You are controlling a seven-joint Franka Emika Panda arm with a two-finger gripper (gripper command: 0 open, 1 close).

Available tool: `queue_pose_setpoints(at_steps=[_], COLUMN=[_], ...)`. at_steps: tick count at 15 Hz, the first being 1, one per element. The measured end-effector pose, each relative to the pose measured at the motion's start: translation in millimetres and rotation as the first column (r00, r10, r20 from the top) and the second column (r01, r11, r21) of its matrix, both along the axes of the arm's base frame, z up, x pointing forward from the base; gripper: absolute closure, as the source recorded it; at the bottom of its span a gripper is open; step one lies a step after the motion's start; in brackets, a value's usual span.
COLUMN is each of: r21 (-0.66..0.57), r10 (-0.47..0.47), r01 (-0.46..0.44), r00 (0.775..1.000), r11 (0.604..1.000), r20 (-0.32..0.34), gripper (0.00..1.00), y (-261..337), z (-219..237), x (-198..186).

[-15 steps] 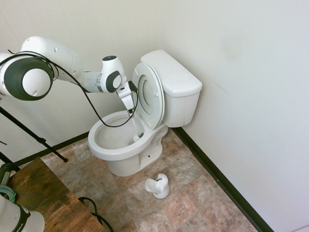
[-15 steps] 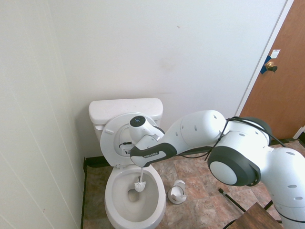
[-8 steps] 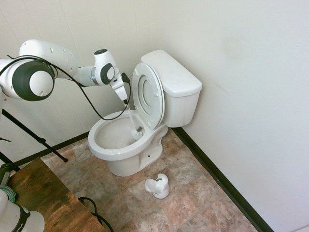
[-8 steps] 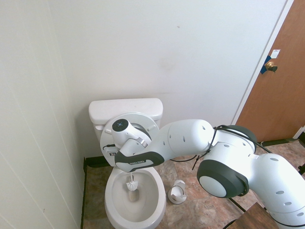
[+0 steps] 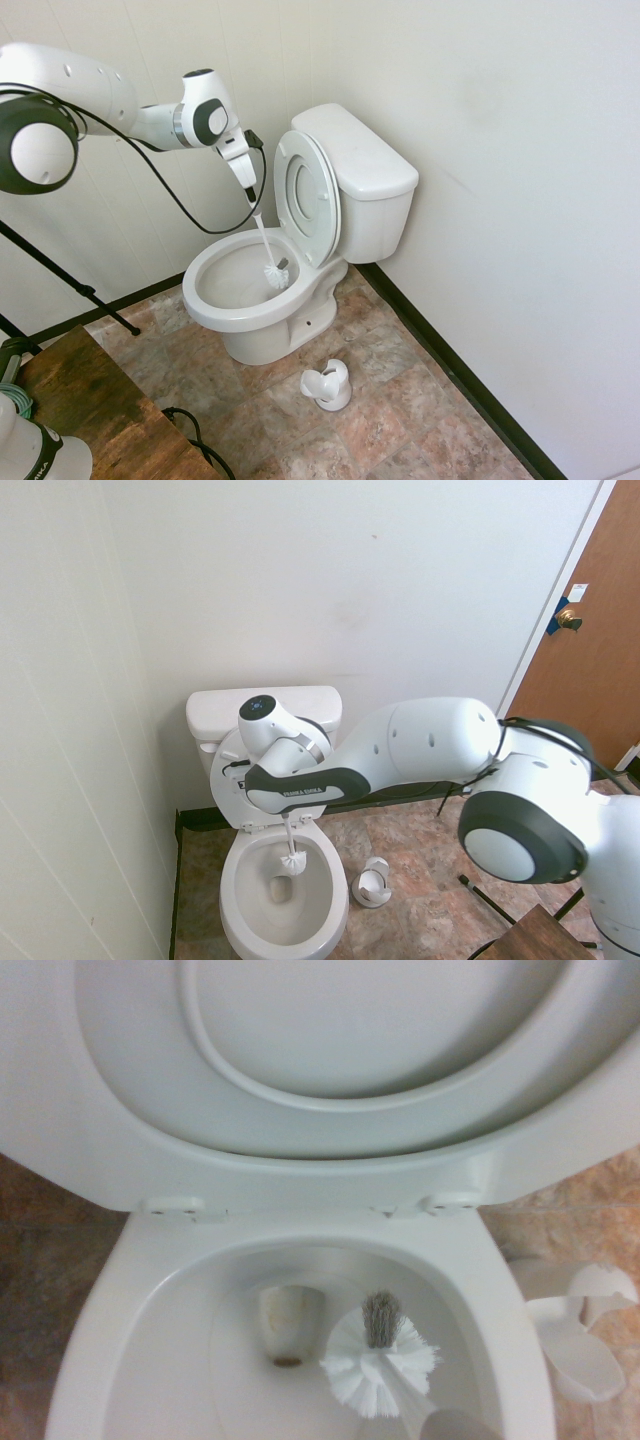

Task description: Clean the toilet

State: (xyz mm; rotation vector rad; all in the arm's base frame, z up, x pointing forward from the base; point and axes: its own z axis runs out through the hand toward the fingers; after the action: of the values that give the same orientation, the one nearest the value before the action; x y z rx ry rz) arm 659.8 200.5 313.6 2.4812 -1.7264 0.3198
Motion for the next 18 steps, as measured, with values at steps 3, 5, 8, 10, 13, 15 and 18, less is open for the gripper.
queue_pose_setpoints(at_steps=[3, 5, 8, 10, 13, 15, 18], r21=[0.013, 0.023, 0.027, 0.024, 0.024, 0.022, 0.018], r10=[-0.009, -0.036, -0.093, -0.129, -0.157, -0.171, -0.187], r01=[0.009, 0.036, 0.092, 0.128, 0.157, 0.171, 0.187], r00=[1.0, 0.999, 0.995, 0.992, 0.987, 0.985, 0.982], r11=[1.0, 0.999, 0.995, 0.991, 0.987, 0.985, 0.982], r20=[-0.008, 0.008, 0.021, 0.018, 0.018, 0.008, -0.009], gripper=[1.0, 1.0, 1.0, 1.0, 1.0, 1.0, 1.0], y=[-33.8, -72.5, -138.3, -177.6, -224.8, -248.7, -277.1], z=[71.6, 114.4, 141.8, 139.7, 124.4, 105.7, 83.3], x=[-26.0, -37.5, -42.9, -42.1, -44.4, -47.9, -49.2])
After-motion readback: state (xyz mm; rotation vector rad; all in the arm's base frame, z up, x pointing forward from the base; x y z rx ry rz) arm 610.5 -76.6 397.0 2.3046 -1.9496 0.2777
